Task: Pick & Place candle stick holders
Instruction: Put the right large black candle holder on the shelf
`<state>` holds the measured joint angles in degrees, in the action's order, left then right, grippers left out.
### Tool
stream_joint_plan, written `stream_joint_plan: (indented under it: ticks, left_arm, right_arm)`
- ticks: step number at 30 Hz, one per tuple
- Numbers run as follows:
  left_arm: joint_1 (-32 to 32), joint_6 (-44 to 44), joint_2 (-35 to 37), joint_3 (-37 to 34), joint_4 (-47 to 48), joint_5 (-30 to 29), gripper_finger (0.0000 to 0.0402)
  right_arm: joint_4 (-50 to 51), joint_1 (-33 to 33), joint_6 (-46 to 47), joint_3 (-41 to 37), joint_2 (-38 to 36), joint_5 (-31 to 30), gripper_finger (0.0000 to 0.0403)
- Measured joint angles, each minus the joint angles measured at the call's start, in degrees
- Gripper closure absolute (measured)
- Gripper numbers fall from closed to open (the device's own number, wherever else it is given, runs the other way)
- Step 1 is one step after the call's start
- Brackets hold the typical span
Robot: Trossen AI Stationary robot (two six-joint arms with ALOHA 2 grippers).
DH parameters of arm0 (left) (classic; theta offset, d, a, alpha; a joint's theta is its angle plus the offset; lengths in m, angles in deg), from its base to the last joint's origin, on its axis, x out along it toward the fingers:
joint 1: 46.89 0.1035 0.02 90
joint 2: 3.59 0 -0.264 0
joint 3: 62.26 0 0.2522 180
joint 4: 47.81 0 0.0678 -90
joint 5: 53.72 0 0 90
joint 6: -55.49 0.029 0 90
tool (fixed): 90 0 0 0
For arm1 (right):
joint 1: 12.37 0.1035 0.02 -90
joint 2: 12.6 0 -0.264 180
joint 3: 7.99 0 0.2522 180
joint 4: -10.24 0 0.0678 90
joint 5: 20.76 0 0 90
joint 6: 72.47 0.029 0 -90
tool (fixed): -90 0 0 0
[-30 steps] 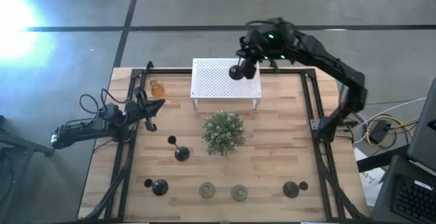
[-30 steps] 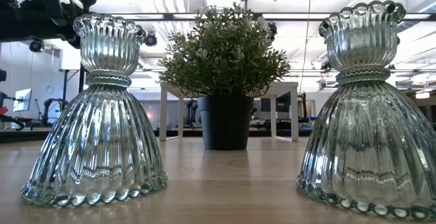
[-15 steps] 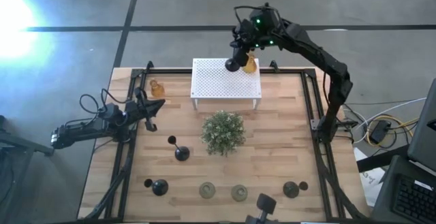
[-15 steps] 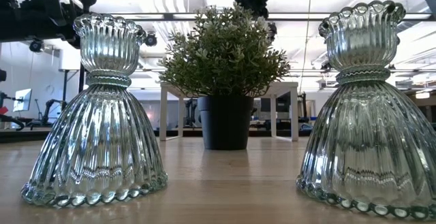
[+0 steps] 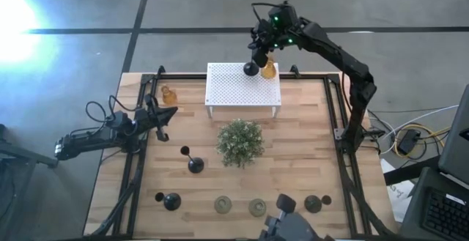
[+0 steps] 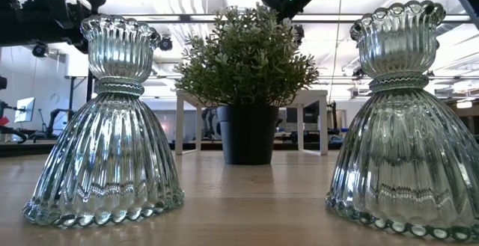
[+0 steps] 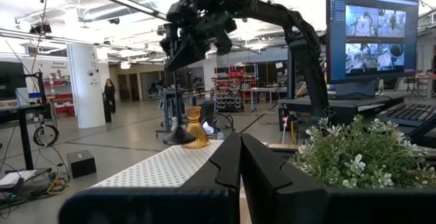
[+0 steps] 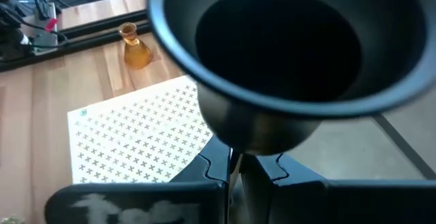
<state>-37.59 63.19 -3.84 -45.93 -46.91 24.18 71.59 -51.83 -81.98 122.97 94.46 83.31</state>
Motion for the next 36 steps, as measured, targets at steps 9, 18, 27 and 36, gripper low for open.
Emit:
stream_joint_plan:
  ticks: [9,18,27,36]
  left_arm:
    - [0.00,0.00,0.00,0.00,0.15,0.00,0.0388]
    - [0.00,0.00,0.00,0.00,0.17,0.00,0.0388]
    - [-0.01,0.00,0.00,0.00,0.20,0.00,0.0388]
    - [0.00,0.00,0.00,0.00,0.26,0.00,0.0388]
  right_arm:
    - [-1.58,-1.29,-2.21,-0.91,0.42,1.19,0.0391]
    - [-4.56,-2.26,-2.15,-5.47,0.42,3.37,0.0391]
    - [-6.86,-3.07,-1.89,-7.98,0.18,4.26,0.0391]
    - [-6.51,-3.65,-1.43,-7.80,0.16,4.24,0.0391]
